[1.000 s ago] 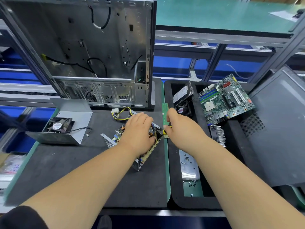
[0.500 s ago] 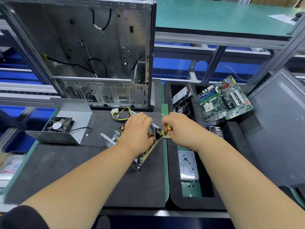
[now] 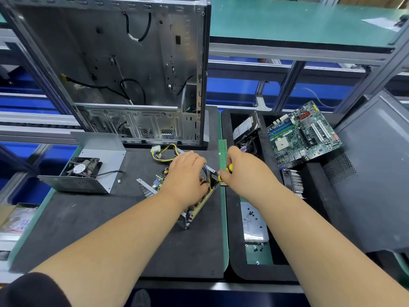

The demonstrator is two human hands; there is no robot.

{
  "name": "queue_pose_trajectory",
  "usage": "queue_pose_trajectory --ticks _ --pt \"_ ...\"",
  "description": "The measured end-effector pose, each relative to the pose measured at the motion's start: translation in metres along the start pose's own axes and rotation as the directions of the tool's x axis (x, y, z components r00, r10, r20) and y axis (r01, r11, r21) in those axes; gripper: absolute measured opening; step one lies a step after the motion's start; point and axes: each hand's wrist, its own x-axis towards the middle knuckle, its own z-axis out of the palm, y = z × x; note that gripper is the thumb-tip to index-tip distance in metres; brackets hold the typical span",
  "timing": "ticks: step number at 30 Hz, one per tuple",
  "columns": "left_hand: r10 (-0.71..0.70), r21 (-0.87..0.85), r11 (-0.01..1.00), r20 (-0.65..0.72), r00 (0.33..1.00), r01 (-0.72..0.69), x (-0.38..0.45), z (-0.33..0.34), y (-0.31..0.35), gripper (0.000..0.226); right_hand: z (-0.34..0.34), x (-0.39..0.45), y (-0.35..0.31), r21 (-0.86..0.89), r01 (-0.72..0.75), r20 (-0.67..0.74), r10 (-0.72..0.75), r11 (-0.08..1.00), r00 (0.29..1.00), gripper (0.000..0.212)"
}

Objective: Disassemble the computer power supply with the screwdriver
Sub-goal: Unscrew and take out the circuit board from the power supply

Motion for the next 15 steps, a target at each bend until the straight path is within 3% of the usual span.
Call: queue_pose_trajectory --ticks 3,6,11,15 --pt "-0.002 -0.006 1.0 0.002 1.0 0.002 0.0005 0.0003 -0.0005 0.057 0.0012 -0.0016 -0.0033 0.099 0.027 -0.047 -0.022 0.995 0.999 0.023" --pt "0.0 -0.003 1.0 0.008 1.0 0.0 0.0009 0.0004 -0.0006 0.058 0.0037 -0.0027 -0.0056 0.046 0.056 -0.069 -0.053 0.997 0.996 0.017" --pt "0.001 -0.009 1.0 0.003 1.0 -0.001 0.0007 0.0004 -0.0009 0.056 0.0049 -0.0026 -0.0059 -0.144 -0.033 -0.105 0.017 0.989 0.994 0.042" --pt "-0.005 -0.022 1.0 0.005 1.0 0.005 -0.0003 0.0001 -0.0008 0.058 0.0047 -0.0013 -0.0051 0.005 -0.022 -0.081 0.023 1.0 0.996 0.028"
